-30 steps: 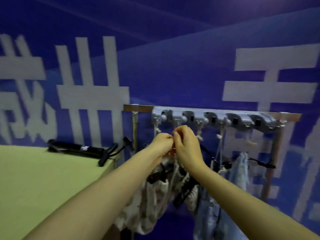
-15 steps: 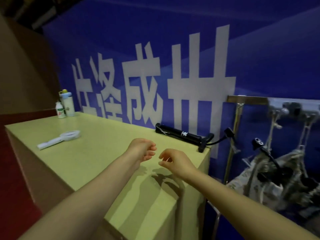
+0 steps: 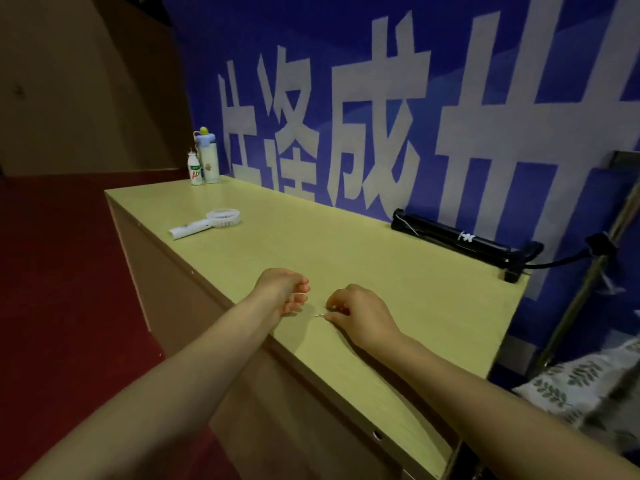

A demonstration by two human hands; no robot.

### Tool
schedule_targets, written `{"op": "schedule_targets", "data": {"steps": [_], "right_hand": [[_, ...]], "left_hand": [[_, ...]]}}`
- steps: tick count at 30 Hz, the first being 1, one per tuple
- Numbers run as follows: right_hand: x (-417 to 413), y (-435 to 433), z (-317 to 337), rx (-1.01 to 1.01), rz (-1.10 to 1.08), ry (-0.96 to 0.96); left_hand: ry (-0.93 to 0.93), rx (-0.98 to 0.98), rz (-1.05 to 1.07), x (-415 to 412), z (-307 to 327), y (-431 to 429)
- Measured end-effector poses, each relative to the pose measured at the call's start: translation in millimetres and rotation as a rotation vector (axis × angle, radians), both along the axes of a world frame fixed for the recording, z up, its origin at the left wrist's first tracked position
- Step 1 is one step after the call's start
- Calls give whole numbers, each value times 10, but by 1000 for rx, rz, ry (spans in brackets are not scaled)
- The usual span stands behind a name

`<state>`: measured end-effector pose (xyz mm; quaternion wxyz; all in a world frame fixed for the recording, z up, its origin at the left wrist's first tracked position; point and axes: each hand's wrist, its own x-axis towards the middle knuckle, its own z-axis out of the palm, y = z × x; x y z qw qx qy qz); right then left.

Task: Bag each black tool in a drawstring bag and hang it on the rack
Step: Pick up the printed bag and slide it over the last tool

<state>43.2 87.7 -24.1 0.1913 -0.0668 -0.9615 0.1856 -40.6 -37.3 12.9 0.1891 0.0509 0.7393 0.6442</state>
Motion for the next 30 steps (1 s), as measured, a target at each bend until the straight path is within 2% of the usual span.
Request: {"op": "schedule_targets", "data": {"steps": [3, 8, 10, 14, 18, 21, 25, 30], "right_hand": [[-18, -31, -9, 77, 23, 29], [-15, -131, 11, 238, -38, -27], [-73, -353, 49, 140, -37, 25], [-344, -1172, 173, -240, 70, 140], [-567, -1858, -175, -399, 169, 76], [-698, -2201, -680, -485, 169, -29], [-848, -2442, -1282, -643, 127, -183], [-1005, -2716, -2371, -738, 77, -445]], "left_hand": [[-23, 18, 33, -62, -68, -79], [-8, 56, 47, -53, -71, -131], [30, 96, 82, -74, -74, -244], [103, 178, 214, -167, -173, -718], [74, 234, 407, -284, -605, -1363], [19, 131, 464, -417, -1074, -1774], [-43, 18, 406, -527, -1699, -2118], [-152, -241, 369, -577, -2924, -2514]]}}
